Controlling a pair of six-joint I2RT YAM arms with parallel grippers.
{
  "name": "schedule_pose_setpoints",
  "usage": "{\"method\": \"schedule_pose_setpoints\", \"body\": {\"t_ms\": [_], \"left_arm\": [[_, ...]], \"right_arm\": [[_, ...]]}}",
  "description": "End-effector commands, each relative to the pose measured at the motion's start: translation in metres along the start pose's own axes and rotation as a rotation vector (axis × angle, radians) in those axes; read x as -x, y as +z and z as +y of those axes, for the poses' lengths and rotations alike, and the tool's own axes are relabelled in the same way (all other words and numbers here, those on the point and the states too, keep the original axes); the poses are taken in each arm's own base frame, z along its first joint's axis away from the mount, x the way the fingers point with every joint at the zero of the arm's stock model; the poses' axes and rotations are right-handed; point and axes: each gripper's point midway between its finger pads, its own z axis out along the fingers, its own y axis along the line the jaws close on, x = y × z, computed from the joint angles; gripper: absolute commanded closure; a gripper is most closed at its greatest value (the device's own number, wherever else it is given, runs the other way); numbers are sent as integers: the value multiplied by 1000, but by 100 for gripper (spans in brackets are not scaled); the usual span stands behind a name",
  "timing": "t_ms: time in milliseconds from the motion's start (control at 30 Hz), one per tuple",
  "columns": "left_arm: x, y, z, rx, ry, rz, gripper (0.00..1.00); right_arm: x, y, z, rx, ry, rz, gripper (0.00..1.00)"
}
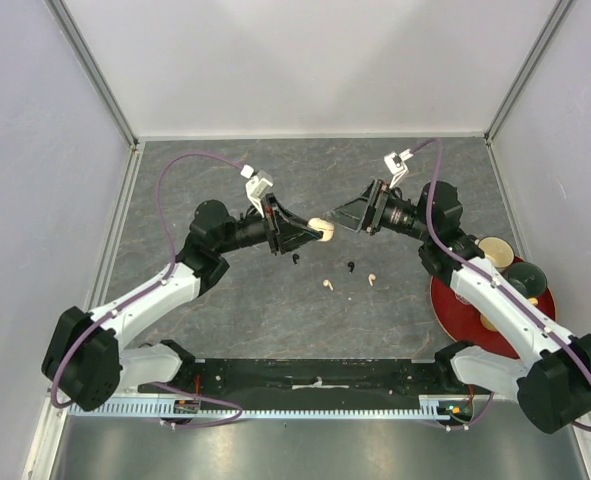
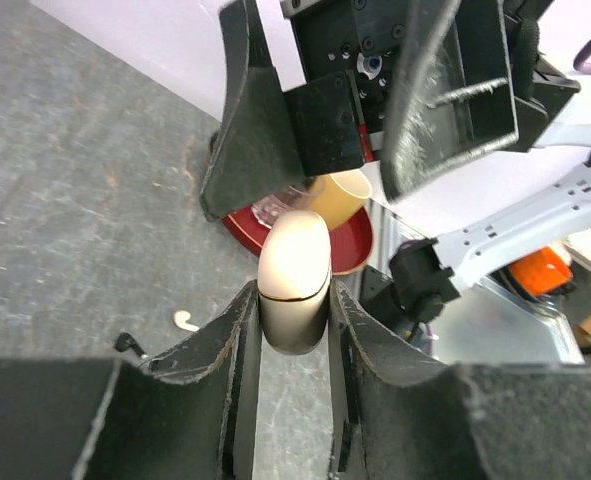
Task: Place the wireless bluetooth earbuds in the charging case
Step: Pick up the charging case at the center of the board, then open the charging case.
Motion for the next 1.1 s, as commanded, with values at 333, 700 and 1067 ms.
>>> {"method": "schedule_pose_setpoints", "body": {"t_ms": [333, 700, 1067], "left_arm": [[39, -18, -2, 89, 426, -144, 98], [37, -17, 1, 111, 426, -168, 98], [41, -10, 1, 113, 431, -187, 98]], "right_arm": [[4, -2, -11, -53, 546, -111, 4], [13, 2, 4, 82, 711, -116, 2], [7, 4, 6, 53, 780, -62, 11]]}}
